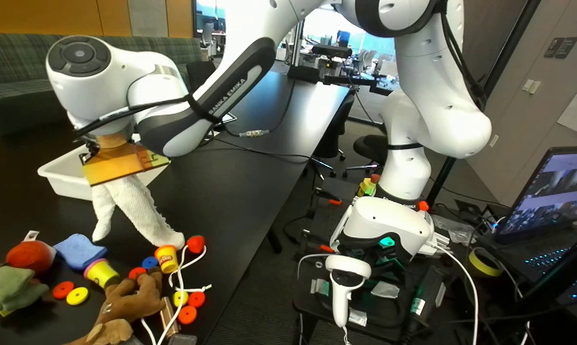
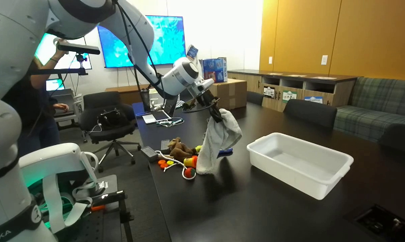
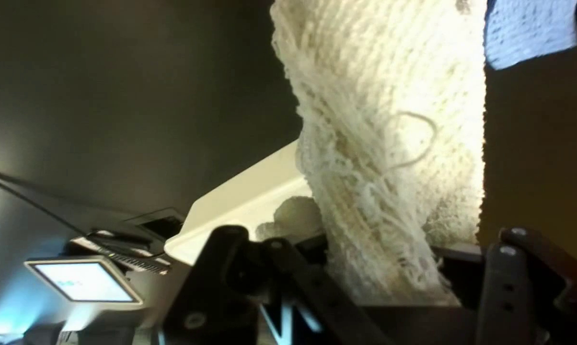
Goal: Use the white towel to slide the things on the counter to the left and then put the towel in the white bin
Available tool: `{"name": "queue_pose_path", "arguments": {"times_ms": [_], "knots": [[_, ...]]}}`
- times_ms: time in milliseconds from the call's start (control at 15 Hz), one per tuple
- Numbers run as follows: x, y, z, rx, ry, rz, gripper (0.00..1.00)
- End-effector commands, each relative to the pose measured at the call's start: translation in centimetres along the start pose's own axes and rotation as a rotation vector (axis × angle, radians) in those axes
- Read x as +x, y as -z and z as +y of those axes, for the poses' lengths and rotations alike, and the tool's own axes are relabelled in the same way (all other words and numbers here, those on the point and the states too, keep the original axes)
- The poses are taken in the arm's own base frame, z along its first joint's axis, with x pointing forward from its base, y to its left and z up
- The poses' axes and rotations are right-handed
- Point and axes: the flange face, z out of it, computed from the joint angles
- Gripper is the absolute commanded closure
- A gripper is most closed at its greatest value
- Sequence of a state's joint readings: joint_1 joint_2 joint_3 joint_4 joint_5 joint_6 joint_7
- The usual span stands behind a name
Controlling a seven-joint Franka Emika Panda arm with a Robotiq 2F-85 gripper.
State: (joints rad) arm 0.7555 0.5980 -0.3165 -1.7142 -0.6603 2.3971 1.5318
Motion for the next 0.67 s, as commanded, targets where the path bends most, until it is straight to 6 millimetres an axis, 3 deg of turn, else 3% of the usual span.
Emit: {"name": "queue_pose_path", "arguments": {"times_ms": [0, 267, 600], "knots": [[2.7, 2.5, 6.9, -0.009, -0.074, 0.067, 0.95], [6.9, 4.9, 12.4, -0.031, -0.157, 0.137, 0.95], [10.5, 7.2, 15.2, -0.066, -0.263, 0.142, 0.95]]}}
